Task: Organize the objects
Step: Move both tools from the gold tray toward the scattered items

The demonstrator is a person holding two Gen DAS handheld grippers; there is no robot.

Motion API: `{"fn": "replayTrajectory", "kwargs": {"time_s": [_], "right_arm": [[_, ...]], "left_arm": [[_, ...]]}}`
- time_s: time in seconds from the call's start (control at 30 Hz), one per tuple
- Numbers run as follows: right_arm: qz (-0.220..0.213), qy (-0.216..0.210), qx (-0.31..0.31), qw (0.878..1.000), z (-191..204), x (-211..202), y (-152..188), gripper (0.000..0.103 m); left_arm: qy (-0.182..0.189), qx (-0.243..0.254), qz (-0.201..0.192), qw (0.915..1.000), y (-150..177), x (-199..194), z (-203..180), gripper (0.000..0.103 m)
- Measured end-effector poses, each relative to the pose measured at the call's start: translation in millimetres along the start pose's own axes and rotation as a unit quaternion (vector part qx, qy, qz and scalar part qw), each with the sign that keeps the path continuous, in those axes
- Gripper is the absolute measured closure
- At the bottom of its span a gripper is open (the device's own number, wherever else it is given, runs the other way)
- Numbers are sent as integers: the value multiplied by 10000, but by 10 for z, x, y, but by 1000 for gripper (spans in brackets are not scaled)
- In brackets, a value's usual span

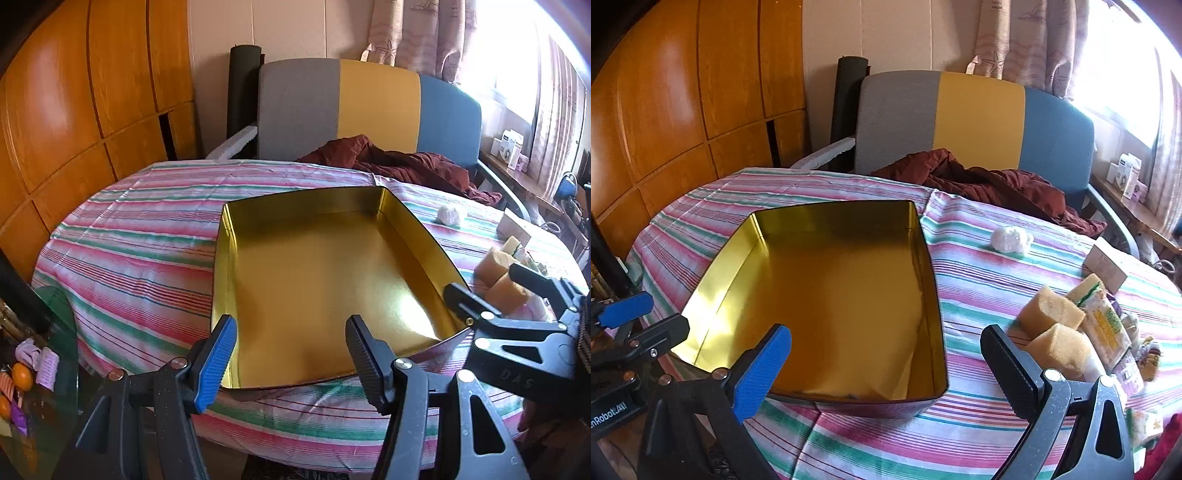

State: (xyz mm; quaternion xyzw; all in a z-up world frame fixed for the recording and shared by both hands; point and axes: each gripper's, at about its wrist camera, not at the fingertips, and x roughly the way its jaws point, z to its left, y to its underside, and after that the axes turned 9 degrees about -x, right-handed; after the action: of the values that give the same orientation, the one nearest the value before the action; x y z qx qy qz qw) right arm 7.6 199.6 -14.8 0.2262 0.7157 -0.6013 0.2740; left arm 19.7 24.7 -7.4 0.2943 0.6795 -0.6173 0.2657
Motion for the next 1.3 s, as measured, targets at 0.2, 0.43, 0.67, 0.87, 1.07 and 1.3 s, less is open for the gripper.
{"fn": "replayTrajectory", "kwargs": {"time_s": [0.2, 0.43, 0.67, 0.87, 1.07, 1.3], "right_arm": [[-68, 200, -29, 9998, -25, -101, -38, 0], [-175, 252, -105, 9995, -21, -171, -74, 0], [-159, 272, -77, 9995, -58, -181, -74, 0], [-126, 265, -54, 9996, -108, -148, -66, 0], [-91, 281, -9, 9996, -160, -129, -54, 0], [-11, 289, 70, 9996, -267, -91, -13, 0]], "left_arm": [[-14, -130, 52, 9999, -44, 33, 81, 41], [61, -146, 130, 9998, -52, 59, 67, 41], [225, -145, 267, 9993, -65, 121, 22, 41], [304, -97, 348, 9989, -61, 152, -40, 41], [446, -80, 482, 9978, -59, 199, -75, 41], [513, -39, 614, 9968, -89, 250, -154, 40]]}}
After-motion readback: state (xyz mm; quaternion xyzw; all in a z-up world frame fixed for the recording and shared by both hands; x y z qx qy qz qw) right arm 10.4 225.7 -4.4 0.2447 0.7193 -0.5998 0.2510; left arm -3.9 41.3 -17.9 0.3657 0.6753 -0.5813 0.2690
